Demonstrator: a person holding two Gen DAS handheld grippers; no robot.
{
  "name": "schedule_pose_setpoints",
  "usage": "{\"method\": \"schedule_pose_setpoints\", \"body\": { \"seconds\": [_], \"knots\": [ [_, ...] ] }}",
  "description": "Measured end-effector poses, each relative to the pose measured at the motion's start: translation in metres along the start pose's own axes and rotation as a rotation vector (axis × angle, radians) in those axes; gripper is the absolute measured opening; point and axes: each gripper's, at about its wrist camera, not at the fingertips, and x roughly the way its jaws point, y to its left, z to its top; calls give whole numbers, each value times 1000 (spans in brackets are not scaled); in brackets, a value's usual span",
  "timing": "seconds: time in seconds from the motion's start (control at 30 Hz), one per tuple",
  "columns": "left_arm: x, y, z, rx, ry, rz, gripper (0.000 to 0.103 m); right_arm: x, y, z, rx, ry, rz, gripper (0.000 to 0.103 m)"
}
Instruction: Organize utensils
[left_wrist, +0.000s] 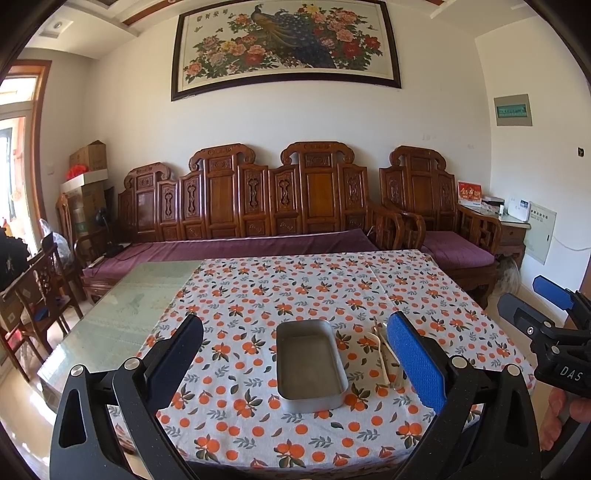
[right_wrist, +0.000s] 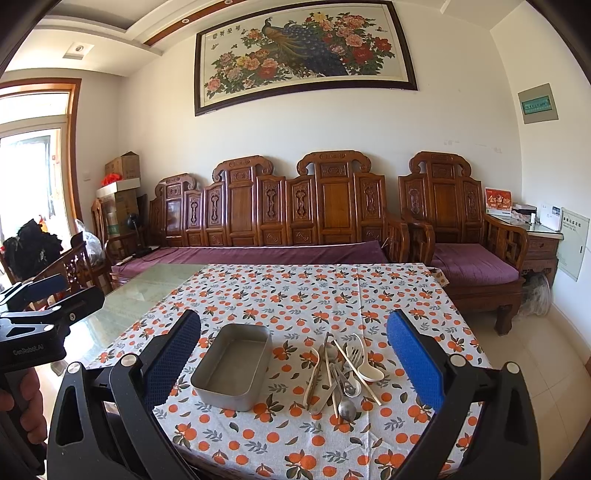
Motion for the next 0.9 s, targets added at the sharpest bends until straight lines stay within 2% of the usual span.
{"method": "schedule_pose_setpoints", "body": {
  "seconds": [0.9],
  "knots": [
    [-3, -3, -1, 5, -10, 1, 97, -3, 1, 6, 3, -6, 2, 101]
  ]
}}
